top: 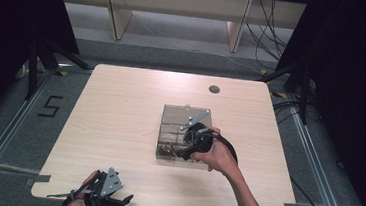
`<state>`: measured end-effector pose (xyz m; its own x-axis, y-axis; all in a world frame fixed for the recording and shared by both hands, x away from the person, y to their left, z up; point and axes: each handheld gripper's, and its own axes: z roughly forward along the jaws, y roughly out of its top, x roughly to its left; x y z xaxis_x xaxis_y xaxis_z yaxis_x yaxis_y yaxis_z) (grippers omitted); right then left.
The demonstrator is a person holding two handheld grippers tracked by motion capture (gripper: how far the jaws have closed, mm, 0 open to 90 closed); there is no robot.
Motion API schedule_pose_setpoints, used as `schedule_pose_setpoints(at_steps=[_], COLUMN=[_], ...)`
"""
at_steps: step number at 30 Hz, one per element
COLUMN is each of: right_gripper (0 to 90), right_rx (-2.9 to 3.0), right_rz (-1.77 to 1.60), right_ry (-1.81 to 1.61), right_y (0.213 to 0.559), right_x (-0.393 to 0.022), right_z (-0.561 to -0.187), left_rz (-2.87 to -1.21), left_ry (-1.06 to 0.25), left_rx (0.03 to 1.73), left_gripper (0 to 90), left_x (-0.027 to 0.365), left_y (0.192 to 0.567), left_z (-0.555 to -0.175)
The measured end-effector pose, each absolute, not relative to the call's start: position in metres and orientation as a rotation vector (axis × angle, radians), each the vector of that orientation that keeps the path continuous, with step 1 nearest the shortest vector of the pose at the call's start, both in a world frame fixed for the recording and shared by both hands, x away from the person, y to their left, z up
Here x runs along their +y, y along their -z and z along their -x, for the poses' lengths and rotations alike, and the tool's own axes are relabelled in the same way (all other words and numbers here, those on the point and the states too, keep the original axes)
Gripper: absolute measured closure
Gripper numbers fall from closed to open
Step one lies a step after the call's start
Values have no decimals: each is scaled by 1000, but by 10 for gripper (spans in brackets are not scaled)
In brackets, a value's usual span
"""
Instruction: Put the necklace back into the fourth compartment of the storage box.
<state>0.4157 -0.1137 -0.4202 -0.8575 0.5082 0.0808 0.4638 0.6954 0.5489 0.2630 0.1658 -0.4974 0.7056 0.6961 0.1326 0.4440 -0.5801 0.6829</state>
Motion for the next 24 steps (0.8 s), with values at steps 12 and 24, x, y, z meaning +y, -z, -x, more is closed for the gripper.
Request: schedule_pose_setpoints(at_steps=[12, 24], right_gripper=[368, 361], right_rx=[2798, 2785], right_rz=[-793, -847], right_ry=[-942, -963], right_y=[424, 428], right_x=[-120, -122], right_z=[-405, -395], left_rz=[-2279, -2301], left_ry=[-526, -540], left_rx=[879, 845], left_gripper=[161, 161], left_x=[166, 168], left_y=[495, 494], left_z=[-262, -264])
